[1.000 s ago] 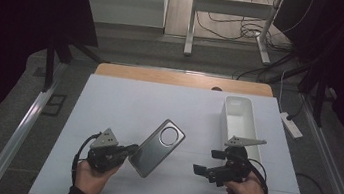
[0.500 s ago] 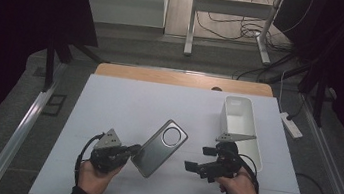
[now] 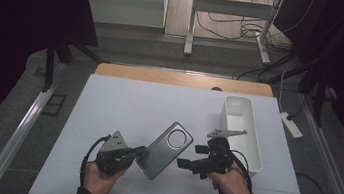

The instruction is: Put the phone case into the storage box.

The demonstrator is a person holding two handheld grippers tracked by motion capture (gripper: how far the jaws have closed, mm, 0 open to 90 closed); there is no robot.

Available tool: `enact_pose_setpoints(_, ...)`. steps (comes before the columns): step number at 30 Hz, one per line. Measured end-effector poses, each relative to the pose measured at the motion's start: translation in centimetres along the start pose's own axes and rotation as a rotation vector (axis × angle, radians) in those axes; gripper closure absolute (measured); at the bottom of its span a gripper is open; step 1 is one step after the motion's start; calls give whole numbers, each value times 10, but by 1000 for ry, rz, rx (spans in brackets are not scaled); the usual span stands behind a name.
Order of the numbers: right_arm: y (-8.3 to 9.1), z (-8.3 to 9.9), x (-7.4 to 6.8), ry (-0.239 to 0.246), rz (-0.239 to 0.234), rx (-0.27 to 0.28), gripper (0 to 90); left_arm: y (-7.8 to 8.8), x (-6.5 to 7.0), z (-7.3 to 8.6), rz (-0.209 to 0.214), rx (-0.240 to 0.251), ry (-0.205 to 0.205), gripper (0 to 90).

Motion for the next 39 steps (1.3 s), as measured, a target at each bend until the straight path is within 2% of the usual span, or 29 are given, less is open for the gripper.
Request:
enact_pose_setpoints(17,-19,-9,-4,-52,-39,-20,4,-2,4,0,16,6,2,888)
enact_pose_setpoints(26,-25,-12,-2,-60,-27,-22,11,-2,6,-1,20,8,-1,888)
enact_pose_setpoints(32,-28,-12,-2,-47,-16,-38,103,-2,7,-1,24,12,-3,888)
enact_pose_setpoints(39,-31,-13,0,-81,-38,-35,238,-2,8,-2,23,21,-5,888)
Point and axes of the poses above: each handheld gripper's, and its own axes: y roughly backward along the jaws, z roughly out of its underside, x roughly to its right, the point moved 4 cm from there along -y, roughly forward along the jaws, and after that the axes turned 10 degrees about y, right-handed, at the moved point
